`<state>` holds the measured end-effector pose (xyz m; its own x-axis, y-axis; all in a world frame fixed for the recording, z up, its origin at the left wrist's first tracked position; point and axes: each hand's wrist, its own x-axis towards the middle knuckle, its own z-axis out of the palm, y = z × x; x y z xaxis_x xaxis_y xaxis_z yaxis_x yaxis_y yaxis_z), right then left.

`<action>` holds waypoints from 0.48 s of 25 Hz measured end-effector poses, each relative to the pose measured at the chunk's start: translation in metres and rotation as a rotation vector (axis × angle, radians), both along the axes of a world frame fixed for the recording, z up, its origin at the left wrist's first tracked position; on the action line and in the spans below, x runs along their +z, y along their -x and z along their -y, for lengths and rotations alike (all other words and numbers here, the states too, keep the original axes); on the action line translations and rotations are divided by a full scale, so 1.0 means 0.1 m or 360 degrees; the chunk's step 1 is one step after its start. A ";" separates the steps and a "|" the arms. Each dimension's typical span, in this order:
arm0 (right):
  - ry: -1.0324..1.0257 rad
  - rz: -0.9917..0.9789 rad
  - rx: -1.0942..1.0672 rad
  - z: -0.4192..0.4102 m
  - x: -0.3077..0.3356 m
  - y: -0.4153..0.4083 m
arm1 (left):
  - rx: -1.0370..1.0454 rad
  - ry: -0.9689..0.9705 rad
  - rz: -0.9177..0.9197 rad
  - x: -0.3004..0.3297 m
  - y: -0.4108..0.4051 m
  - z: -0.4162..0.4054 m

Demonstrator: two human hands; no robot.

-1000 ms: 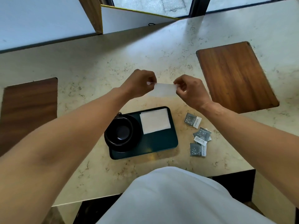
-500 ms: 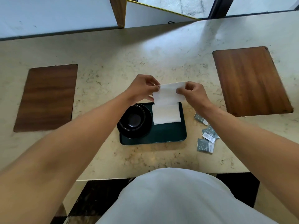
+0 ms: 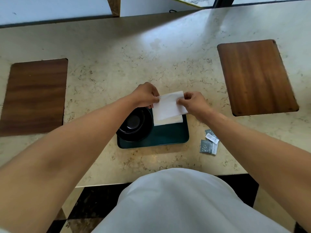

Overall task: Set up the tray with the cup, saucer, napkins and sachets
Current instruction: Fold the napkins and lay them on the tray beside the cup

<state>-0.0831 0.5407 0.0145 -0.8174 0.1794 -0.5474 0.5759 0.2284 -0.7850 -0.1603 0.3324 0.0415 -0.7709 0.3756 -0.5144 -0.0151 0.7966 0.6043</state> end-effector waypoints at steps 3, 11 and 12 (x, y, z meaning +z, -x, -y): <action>-0.0082 0.0065 0.0080 0.00 -0.06 0.01 | -0.0196 0.0160 -0.0103 -0.08 0.02 -0.03; -0.0179 0.0172 0.0194 0.04 -0.16 0.00 | -0.0357 0.0340 -0.0159 -0.24 0.04 -0.04; -0.0191 0.0179 0.0203 0.04 -0.16 -0.01 | -0.0378 0.0355 -0.0172 -0.25 0.04 -0.03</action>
<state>-0.0821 0.5362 -0.0016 -0.7725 0.1479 -0.6175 0.6189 0.3929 -0.6801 -0.1642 0.3354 0.0169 -0.7300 0.4386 -0.5242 0.2412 0.8829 0.4029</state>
